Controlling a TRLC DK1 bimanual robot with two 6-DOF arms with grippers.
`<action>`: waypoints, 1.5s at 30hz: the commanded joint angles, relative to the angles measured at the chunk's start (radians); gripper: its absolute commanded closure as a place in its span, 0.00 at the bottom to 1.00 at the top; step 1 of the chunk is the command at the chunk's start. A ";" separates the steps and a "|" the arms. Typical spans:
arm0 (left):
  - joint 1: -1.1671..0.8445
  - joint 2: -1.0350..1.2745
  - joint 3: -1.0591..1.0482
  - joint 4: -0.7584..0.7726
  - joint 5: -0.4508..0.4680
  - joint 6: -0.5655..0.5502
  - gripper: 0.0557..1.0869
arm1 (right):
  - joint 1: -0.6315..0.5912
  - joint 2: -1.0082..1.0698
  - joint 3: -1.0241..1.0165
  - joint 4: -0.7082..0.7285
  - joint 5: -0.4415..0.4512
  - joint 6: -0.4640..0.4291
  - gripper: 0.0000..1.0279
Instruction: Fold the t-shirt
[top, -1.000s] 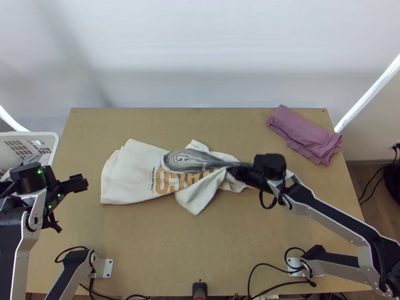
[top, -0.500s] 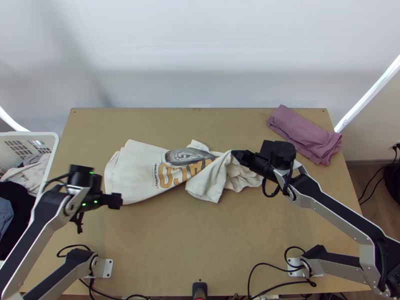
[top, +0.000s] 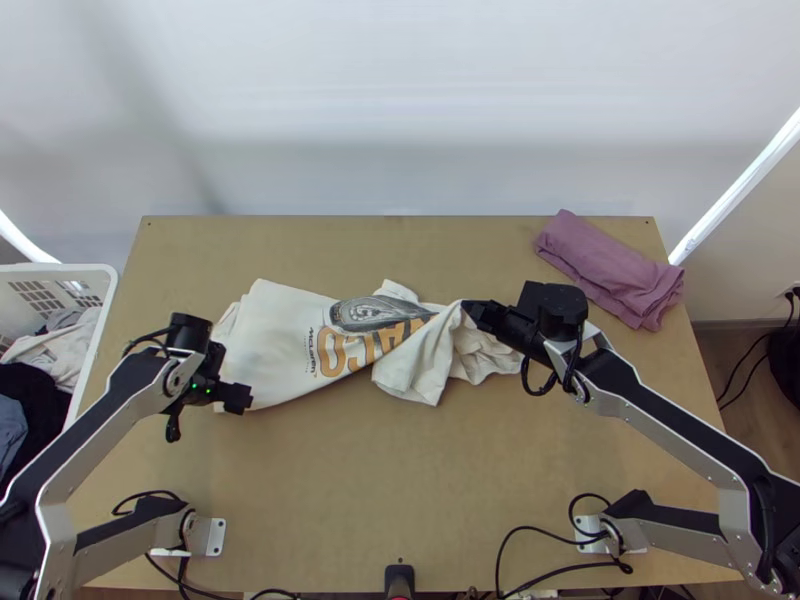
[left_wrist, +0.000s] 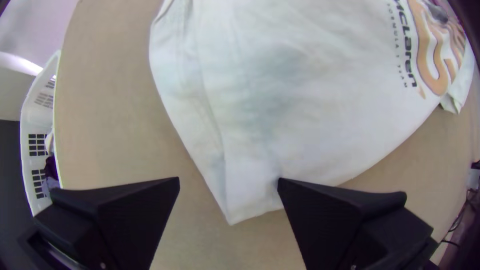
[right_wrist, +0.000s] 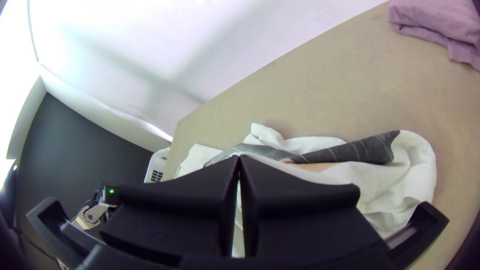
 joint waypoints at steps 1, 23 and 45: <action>0.010 0.062 -0.031 -0.032 -0.013 0.015 0.17 | -0.004 0.002 0.038 0.014 0.016 -0.009 0.97; 0.118 -0.005 0.497 -0.109 0.122 -0.175 0.97 | -0.004 -0.084 -0.020 -0.012 0.057 -0.013 0.97; 0.121 0.734 1.115 -0.025 0.113 -0.347 0.97 | 0.005 -0.141 -0.071 -0.044 0.114 -0.055 0.97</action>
